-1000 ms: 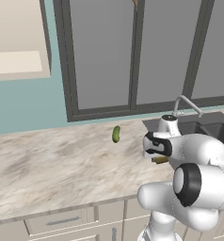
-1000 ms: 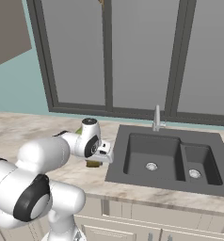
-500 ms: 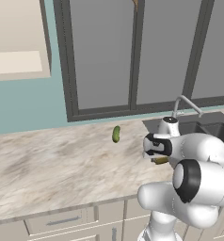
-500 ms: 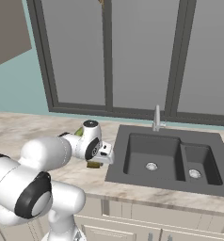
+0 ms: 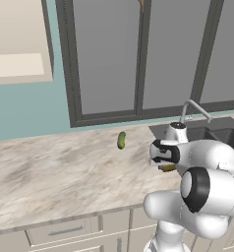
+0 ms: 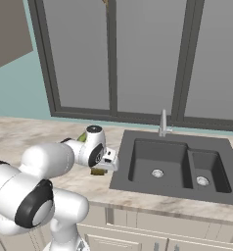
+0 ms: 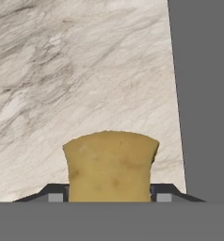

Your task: Open the cabinet. Pick the sponge and place it next to the sink. Then close the cabinet.

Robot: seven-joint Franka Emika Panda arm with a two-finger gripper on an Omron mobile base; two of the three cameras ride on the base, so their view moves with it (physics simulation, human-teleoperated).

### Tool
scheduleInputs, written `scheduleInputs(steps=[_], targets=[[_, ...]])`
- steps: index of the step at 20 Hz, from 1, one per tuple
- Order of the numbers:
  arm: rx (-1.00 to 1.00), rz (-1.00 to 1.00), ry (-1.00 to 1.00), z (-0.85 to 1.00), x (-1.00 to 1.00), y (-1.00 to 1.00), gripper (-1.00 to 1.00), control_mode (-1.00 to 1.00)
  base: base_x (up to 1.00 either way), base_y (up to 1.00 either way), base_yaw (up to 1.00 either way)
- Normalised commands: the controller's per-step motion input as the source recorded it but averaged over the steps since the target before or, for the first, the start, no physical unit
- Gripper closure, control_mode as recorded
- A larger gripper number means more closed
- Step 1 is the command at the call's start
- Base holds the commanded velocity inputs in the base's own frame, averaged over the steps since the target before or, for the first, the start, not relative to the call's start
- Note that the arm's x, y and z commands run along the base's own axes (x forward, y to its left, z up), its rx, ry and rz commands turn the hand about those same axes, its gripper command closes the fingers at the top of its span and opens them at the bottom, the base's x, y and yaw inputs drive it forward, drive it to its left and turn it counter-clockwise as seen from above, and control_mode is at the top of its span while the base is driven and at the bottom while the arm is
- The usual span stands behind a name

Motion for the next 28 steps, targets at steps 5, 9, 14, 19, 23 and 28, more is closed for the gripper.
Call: scheduleInputs(steps=[5,9,14,19,23,28], targets=[[0.00,0.00,0.00,0.03,-0.03,0.01,-1.00,-1.00,0.00,0.00,0.00],[0.00,0.00,-0.01,0.30,0.00,0.00,-1.00,-1.00,0.00,0.00,0.00],[0.02,0.00,0.00,0.64,-0.21,0.02,-1.00,-1.00,0.00,0.00,0.00],[0.00,0.00,0.00,0.77,-0.22,0.11,-1.00,-1.00,0.00,0.00,0.00],[0.00,0.00,0.00,0.69,-0.25,0.25,-1.00,-1.00,0.00,0.00,0.00],[0.00,0.00,0.00,0.56,-0.42,0.17,-1.00,-1.00,0.00,0.00,0.00]])
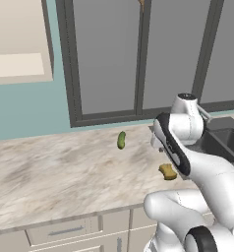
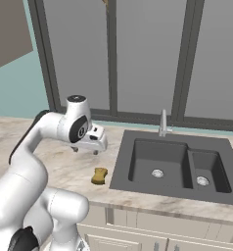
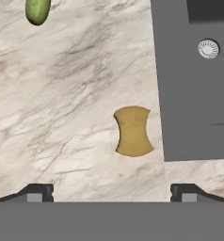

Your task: Open the cabinet. Pick the sponge and place it next to the sink. Then close the cabinet.

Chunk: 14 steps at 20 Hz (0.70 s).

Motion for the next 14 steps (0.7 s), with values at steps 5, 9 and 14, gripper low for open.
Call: scheduleInputs(steps=[5,9,14], targets=[[0.00,-0.01,0.00,0.32,-0.67,0.00,-1.00,-1.00,0.00,0.00,0.00],[0.00,-0.03,0.00,0.40,-0.55,0.00,-1.00,-1.00,0.00,0.00,0.00],[0.00,-0.03,-0.07,0.28,-0.38,0.00,-1.00,-1.00,0.00,0.00,0.00]])
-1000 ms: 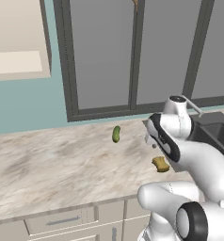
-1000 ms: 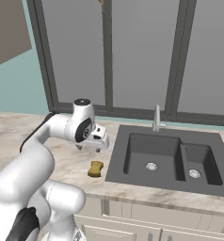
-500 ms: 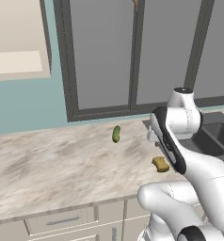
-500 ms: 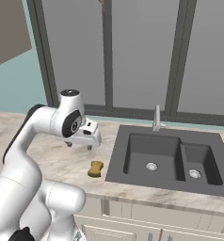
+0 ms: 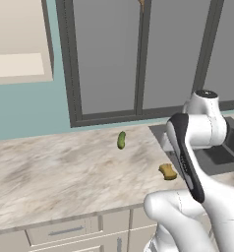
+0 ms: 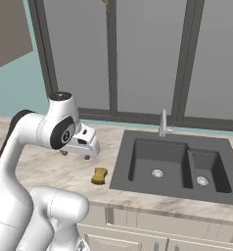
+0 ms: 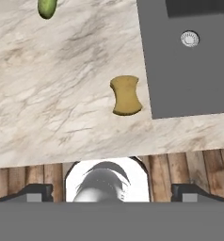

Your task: Open the cabinet. Pick the sponge and place it next to the sink. Then close the cabinet.

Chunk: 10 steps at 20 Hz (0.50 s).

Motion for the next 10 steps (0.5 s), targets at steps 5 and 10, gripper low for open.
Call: scheduleInputs(steps=[5,10], targets=[[0.00,0.00,-0.04,0.02,-0.06,0.00,-1.00,-1.00,0.00,0.00,0.00],[0.00,0.00,0.00,0.00,0.00,0.00,-1.00,-1.00,0.00,0.00,0.00]])
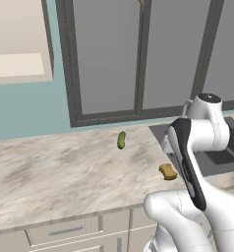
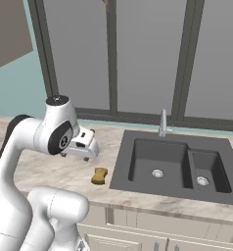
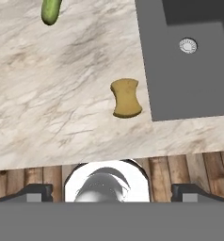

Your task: Open the cabinet. Pick the sponge and place it next to the sink. Then close the cabinet.

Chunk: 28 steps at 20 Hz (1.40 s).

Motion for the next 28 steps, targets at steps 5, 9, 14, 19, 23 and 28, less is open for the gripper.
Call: scheduleInputs(steps=[5,9,14,19,23,28], targets=[[0.00,0.00,0.00,0.00,0.00,0.00,-1.00,-1.00,0.00,0.00,0.00],[0.00,0.00,0.00,0.00,0.00,0.00,-1.00,1.00,-0.75,0.54,0.03],[0.00,0.00,0.00,0.00,0.00,0.00,-1.00,1.00,-0.73,1.00,0.03],[0.00,0.00,0.00,0.00,0.00,0.00,-1.00,1.00,-0.07,0.99,0.00],[0.00,0.00,0.00,0.00,0.00,0.00,-1.00,1.00,0.05,0.69,0.00],[0.00,0.00,0.00,0.00,0.00,0.00,-1.00,1.00,0.16,0.38,0.00]])
